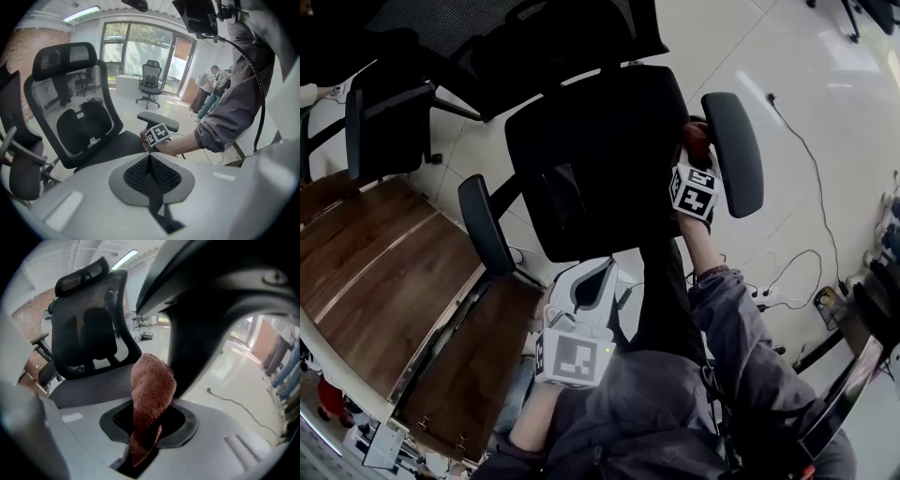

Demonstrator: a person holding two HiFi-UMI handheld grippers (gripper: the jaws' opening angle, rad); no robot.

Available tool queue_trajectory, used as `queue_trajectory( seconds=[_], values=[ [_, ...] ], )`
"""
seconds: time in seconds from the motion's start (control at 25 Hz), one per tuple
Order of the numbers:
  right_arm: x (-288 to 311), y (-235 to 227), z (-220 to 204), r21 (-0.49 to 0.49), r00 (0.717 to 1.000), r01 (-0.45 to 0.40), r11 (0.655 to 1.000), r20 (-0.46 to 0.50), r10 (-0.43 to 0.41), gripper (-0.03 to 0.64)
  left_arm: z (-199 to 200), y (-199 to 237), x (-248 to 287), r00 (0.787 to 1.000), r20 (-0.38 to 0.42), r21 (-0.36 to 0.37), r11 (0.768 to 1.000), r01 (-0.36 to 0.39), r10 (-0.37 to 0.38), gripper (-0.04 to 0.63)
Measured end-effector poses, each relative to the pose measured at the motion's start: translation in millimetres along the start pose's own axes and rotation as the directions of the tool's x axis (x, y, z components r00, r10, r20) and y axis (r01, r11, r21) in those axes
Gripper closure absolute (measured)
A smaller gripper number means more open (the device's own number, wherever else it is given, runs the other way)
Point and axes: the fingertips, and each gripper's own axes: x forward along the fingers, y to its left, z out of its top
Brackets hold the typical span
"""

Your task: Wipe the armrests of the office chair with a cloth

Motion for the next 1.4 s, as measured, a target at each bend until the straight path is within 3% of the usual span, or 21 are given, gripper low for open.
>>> queue_trajectory(
  seconds=[0.16,0.36,0.52,0.96,1.12,1.28,1.4],
  values=[
    [2.9,7.2,-5.4,-0.07,0.998,-0.038,0.997,-0.044,0.035,0.525,16.7,-13.7,11.2,1.0,0.007,-0.022,1.0,-0.012,0.012,0.58],
    [-22.3,31.5,10.1,-0.155,0.983,-0.18,0.971,-0.045,0.176,0.533,46.3,-25.0,16.1,0.998,0.034,-0.032,0.999,-0.042,0.043,0.58],
    [-52.4,46.1,17.4,-0.205,0.969,-0.246,0.947,-0.033,0.245,0.525,57.5,-26.8,14.0,0.996,0.062,-0.051,0.997,-0.062,0.065,0.58],
    [-128.7,58.9,83.1,-0.297,0.937,-0.323,0.899,0.032,0.347,0.525,34.2,9.4,-8.9,0.984,0.12,-0.138,0.984,-0.115,0.131,0.58],
    [-173.8,88.0,110.6,-0.415,0.914,-0.343,0.843,0.061,0.402,0.525,17.1,39.6,-36.8,0.979,0.15,-0.158,0.981,-0.113,0.137,0.581],
    [-203.4,143.4,117.3,-0.547,0.864,-0.398,0.736,0.045,0.501,0.525,4.1,79.2,-70.1,0.964,0.173,-0.195,0.966,-0.169,0.203,0.582],
    [-222.1,151.9,119.5,-0.605,0.858,-0.391,0.693,0.034,0.513,0.523,3.7,78.0,-74.5,0.96,0.197,-0.211,0.965,-0.158,0.201,0.582]
  ],
)
